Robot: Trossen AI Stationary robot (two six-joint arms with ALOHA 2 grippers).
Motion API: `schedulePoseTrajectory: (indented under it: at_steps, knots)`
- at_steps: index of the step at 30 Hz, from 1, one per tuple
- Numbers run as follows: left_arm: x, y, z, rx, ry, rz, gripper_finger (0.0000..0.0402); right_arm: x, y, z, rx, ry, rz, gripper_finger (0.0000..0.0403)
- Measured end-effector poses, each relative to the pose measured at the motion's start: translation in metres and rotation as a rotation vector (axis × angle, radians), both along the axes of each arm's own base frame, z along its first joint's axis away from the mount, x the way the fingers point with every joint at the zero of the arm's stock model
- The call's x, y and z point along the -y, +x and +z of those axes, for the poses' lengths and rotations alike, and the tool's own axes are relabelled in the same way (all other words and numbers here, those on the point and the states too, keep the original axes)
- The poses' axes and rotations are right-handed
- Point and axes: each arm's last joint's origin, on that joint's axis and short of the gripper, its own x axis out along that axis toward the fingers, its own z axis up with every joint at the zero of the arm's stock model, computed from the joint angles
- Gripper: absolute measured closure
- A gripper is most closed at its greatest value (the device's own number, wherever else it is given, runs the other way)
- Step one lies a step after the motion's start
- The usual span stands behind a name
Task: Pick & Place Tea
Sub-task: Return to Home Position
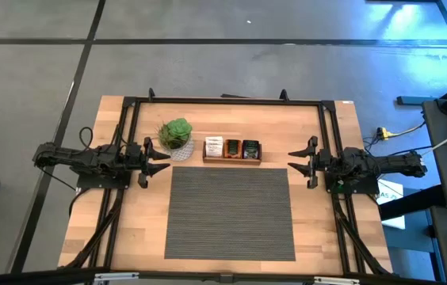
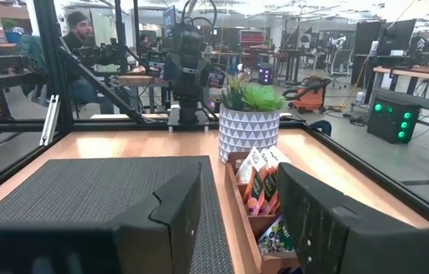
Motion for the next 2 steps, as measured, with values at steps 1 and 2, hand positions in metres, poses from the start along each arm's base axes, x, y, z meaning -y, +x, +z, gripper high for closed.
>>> schedulePoseTrajectory:
  at_steps: [1,2]
  knots:
    - [0.0,0.0,0.0,0.0,0.0,0.0,0.0258,0.0,0.0,0.0,0.0,-0.002,0.0,0.023]
    - [0.0,0.0,0.0,0.0,0.0,0.0,0.0258,0.0,0.0,0.0,0.0,-0.002,0.0,0.023]
